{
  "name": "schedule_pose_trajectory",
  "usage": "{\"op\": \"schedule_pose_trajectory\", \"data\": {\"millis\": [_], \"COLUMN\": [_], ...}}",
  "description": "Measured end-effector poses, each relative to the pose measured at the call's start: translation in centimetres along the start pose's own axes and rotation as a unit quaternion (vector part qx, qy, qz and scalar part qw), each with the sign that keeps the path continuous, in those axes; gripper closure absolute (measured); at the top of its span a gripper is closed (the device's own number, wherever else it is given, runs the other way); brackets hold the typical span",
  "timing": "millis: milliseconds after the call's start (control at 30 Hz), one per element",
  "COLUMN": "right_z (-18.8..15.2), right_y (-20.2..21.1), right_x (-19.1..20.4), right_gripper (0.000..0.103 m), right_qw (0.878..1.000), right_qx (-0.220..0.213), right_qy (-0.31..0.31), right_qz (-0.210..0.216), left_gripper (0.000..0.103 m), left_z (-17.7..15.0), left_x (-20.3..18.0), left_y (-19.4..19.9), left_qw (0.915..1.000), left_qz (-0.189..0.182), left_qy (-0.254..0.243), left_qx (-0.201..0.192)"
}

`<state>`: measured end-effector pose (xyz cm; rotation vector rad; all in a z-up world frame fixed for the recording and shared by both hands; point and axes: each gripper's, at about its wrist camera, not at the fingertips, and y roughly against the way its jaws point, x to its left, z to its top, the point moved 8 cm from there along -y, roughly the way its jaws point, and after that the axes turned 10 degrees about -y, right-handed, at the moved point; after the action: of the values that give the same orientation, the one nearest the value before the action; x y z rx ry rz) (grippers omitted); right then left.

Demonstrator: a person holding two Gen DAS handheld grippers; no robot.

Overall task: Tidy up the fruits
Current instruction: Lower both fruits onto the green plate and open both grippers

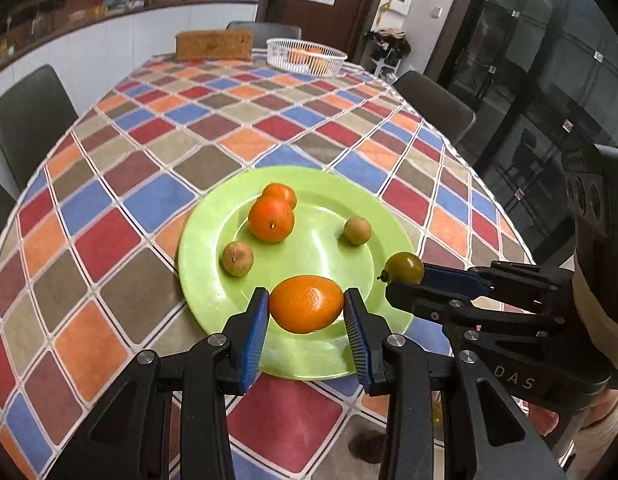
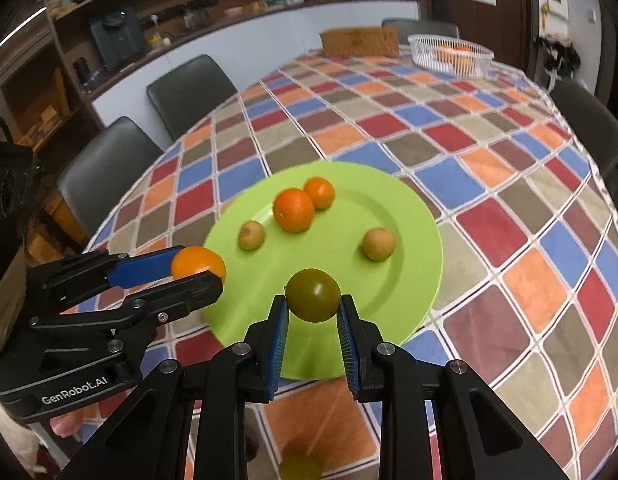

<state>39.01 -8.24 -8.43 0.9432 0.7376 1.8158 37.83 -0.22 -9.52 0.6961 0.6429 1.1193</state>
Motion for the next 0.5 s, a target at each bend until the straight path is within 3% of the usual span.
{"op": "schedule_pose_trajectory", "data": {"millis": [267,500], "right_z": [-0.3,-0.2], "right_y": [-1.5,-1.5], "right_x": [-0.9,-1.0], "right_gripper": [0.076,0.07], "right_qw": [1.0,1.0], "right_qx": [0.021,0.02], "right_qy": [-0.011,-0.014], "right_qz": [-0.009,-0.016], "left_gripper": [0.065,0.06], "left_z": [-0.6,-0.2], "left_x": [0.4,0.4], "left_y": [-1.6,-0.8], "left_qw": [0.9997,0.9999], "left_qz": [0.002,0.01], "left_qy": [0.006,-0.001], "left_qx": [0.024,0.014]}}
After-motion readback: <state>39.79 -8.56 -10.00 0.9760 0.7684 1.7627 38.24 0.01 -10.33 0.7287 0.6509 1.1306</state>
